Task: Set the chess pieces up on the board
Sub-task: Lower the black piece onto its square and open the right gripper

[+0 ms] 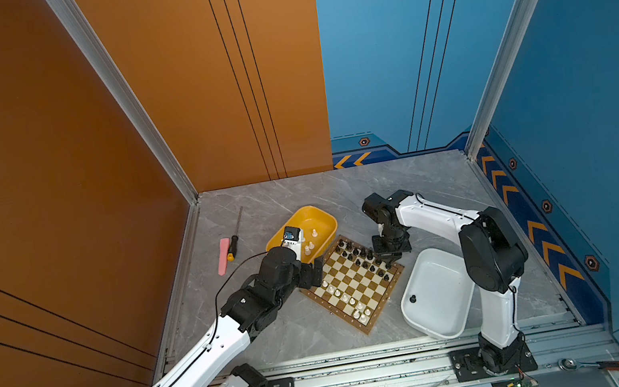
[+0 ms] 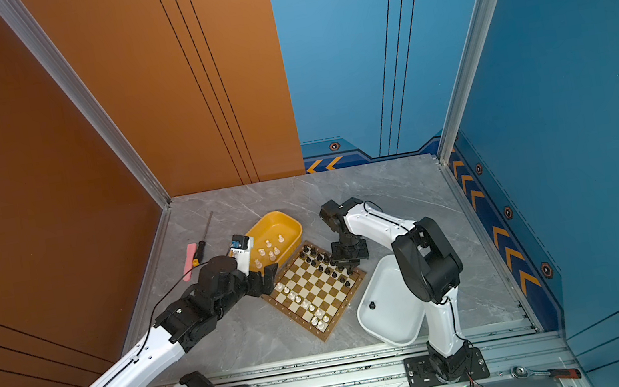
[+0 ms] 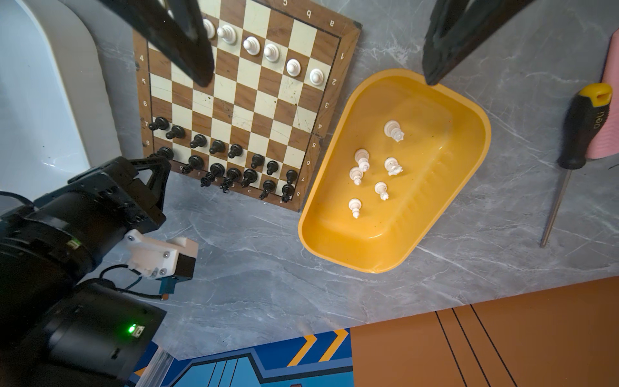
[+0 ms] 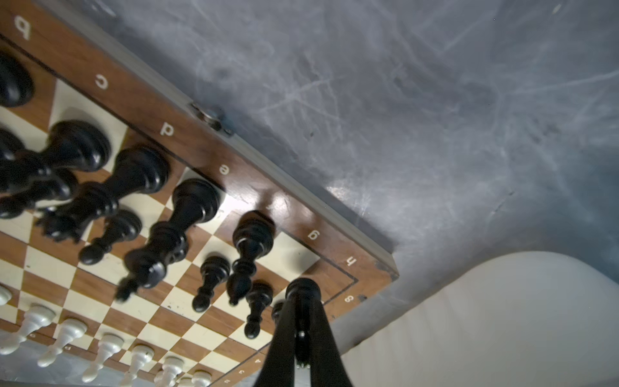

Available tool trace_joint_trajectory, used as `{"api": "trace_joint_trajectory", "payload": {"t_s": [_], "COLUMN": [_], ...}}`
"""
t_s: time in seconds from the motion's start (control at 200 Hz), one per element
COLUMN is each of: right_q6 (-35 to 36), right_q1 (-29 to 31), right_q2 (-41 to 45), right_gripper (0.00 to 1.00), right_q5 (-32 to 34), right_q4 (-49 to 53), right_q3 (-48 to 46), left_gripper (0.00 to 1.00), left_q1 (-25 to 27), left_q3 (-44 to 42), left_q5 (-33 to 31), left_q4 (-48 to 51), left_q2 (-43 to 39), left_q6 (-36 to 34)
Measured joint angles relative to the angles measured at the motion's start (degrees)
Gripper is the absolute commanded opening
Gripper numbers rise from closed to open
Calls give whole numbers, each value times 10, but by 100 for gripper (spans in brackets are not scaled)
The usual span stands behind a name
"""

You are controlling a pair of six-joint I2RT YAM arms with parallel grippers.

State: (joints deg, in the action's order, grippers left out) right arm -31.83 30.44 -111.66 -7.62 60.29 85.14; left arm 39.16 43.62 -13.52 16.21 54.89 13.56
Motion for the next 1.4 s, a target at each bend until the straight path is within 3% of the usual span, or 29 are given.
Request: {"api": "trace_joint_trajectory", "payload": {"t_s": [0.721, 0.851, 0.981, 1.402], "right_q6": [0, 0, 3, 5], "right_q1": [7, 7, 7, 2], "right_q2": [-26, -26, -26, -26], "right_gripper": [5, 9, 20, 26], "right_q5": [-2, -1, 0, 3], "right_q4": [-9, -9, -9, -9], "right_q3": [19, 19, 19, 19], "left_gripper": [98, 98, 98, 98], "left_q1": [-26, -28, -29, -32], "left_q3": [0, 0, 0, 0], "left_q5": [10, 12, 18, 26], "left_q4": [8, 13, 13, 13], "left_q2": [-4, -5, -5, -4], "left_q6": [0, -1, -2, -2]}}
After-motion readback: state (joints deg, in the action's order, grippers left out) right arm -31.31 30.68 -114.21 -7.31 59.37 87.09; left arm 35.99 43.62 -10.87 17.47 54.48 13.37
